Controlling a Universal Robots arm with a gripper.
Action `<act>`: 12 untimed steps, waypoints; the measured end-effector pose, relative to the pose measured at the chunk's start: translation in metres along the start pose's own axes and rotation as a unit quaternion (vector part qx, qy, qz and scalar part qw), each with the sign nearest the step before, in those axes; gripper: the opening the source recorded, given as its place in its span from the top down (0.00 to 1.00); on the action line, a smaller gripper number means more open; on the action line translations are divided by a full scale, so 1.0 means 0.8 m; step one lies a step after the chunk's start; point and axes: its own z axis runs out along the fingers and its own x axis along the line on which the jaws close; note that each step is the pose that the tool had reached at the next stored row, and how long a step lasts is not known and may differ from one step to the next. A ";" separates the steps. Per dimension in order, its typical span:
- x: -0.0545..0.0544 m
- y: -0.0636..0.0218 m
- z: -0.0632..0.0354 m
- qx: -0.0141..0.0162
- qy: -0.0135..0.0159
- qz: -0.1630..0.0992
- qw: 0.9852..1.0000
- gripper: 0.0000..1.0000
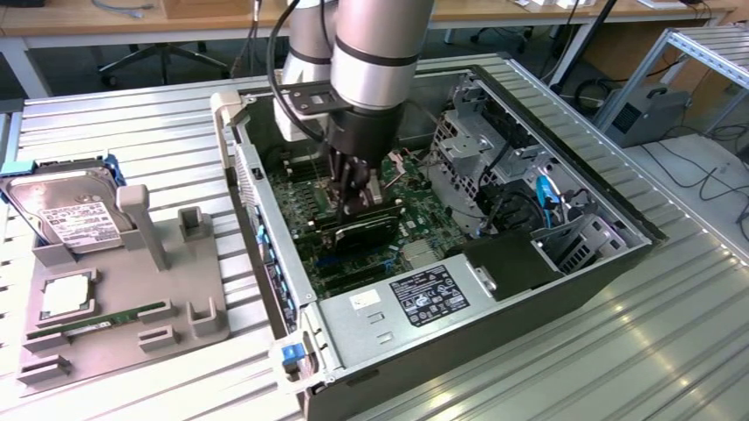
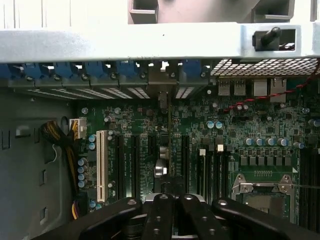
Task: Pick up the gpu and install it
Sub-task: 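Press down on the gpu until it lock into place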
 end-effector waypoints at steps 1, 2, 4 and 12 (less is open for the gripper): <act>0.000 -0.002 0.000 -0.001 0.000 0.000 1.000 0.89; 0.000 -0.005 0.000 -0.002 0.000 0.000 1.000 0.89; 0.000 -0.010 -0.001 -0.004 0.000 0.000 1.000 0.89; 0.000 -0.025 -0.001 -0.008 0.000 0.000 1.000 0.89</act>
